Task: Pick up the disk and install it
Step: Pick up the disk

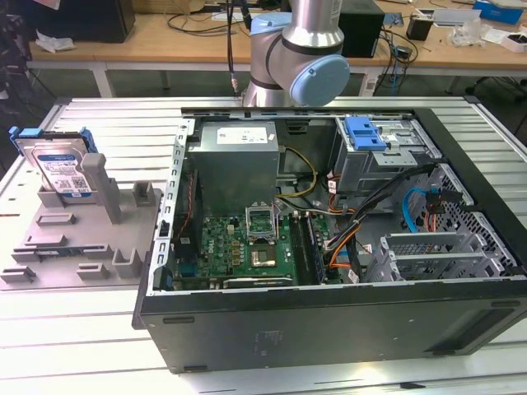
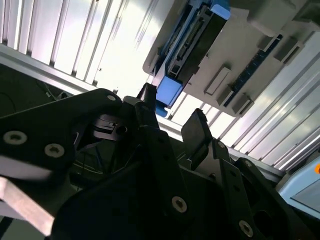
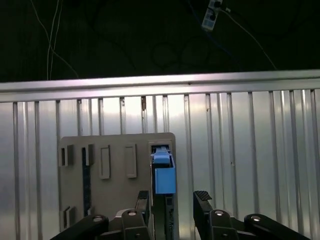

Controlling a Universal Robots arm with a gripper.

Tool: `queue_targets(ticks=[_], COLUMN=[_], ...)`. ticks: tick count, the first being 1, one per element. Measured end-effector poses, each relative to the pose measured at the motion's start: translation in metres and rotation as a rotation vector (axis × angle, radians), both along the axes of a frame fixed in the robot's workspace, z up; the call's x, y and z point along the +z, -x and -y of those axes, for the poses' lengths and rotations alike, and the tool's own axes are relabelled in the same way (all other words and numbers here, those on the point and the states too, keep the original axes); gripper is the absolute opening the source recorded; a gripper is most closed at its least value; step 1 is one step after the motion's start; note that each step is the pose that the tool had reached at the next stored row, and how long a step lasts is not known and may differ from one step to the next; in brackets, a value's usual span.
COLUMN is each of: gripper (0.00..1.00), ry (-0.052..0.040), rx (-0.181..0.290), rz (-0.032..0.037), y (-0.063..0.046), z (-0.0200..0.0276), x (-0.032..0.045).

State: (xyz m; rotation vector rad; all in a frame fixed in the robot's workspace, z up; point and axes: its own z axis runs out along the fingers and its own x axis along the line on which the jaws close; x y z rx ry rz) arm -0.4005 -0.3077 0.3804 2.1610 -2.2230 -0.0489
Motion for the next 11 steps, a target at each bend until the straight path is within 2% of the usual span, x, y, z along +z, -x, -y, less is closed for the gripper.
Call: queue_targets(ticks=[4, 7, 11], gripper=[0.48, 0.48, 0.48], ry=[0.0004, 0.0005, 0.0014], rx=[0.041, 0.055, 0.059], rz=[0.0017, 0.0044, 0.0176], y=[0.0000, 0.0000, 0.0000], z=[0.0000, 0.0000, 0.0000], x=[-0.0002, -0.0006, -0.0013])
